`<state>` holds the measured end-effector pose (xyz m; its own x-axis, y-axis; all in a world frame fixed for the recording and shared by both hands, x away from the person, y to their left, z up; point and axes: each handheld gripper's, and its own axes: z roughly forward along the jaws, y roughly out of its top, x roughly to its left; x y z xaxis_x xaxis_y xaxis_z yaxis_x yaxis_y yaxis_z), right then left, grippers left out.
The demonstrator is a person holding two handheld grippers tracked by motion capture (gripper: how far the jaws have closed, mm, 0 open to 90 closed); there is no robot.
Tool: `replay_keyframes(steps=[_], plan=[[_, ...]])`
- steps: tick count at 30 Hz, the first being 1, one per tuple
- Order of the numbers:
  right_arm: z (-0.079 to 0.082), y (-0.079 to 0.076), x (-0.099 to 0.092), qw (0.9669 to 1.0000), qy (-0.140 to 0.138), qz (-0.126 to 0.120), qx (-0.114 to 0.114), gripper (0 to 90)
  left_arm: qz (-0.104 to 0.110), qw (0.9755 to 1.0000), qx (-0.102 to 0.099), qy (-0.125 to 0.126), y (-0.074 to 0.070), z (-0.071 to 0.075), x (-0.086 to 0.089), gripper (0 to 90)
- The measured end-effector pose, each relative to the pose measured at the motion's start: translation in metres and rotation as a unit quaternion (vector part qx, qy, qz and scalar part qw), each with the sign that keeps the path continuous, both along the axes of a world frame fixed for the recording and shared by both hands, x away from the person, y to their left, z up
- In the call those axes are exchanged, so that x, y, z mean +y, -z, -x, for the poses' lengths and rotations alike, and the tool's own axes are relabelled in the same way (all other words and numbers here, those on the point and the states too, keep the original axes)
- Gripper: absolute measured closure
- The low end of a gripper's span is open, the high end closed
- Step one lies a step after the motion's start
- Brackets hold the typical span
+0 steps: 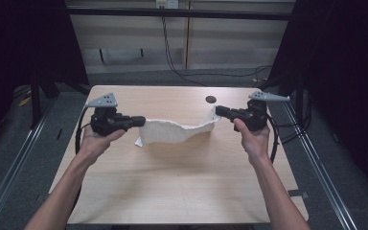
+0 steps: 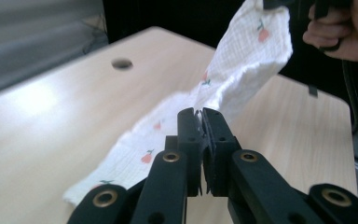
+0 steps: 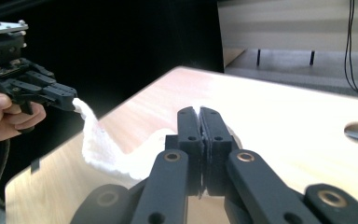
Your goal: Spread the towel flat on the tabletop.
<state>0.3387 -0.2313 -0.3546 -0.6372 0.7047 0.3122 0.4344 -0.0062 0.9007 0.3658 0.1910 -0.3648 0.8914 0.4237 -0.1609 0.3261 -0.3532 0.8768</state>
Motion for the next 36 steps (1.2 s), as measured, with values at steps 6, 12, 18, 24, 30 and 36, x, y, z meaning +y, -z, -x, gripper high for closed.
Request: replay_keyframes(steps=[6, 12, 18, 24, 30, 36], plan=[[0.042, 0.036, -0.004, 0.9993, -0.008, 0.035, 0.012, 88.1, -0.005, 0.9994, 0.024, 0.025, 0.034, 0.028, -0.001, 87.0], [0.069, 0.069, -0.011, 0.9979, 0.005, 0.051, 0.041, 88.0, -0.02, 0.9979, 0.041, 0.045, 0.057, 0.047, -0.006, 86.9], [0.097, 0.099, -0.013, 0.9934, -0.01, 0.081, 0.081, 86.8, -0.05, 0.9913, 0.087, 0.086, 0.091, 0.069, -0.015, 86.5], [0.113, 0.108, -0.013, 0.9889, -0.016, 0.109, 0.1, 82.3, -0.071, 0.9864, 0.104, 0.106, 0.107, 0.081, -0.018, 86.3], [0.124, 0.116, -0.02, 0.9867, 0.0, 0.12, 0.11, 77.2, -0.089, 0.9804, 0.136, 0.112, 0.122, 0.095, -0.018, 78.6], [0.124, 0.116, -0.025, 0.9855, 0.004, 0.131, 0.107, 76.8, -0.05, 0.9842, 0.141, 0.094, 0.116, 0.088, -0.013, 67.5]])
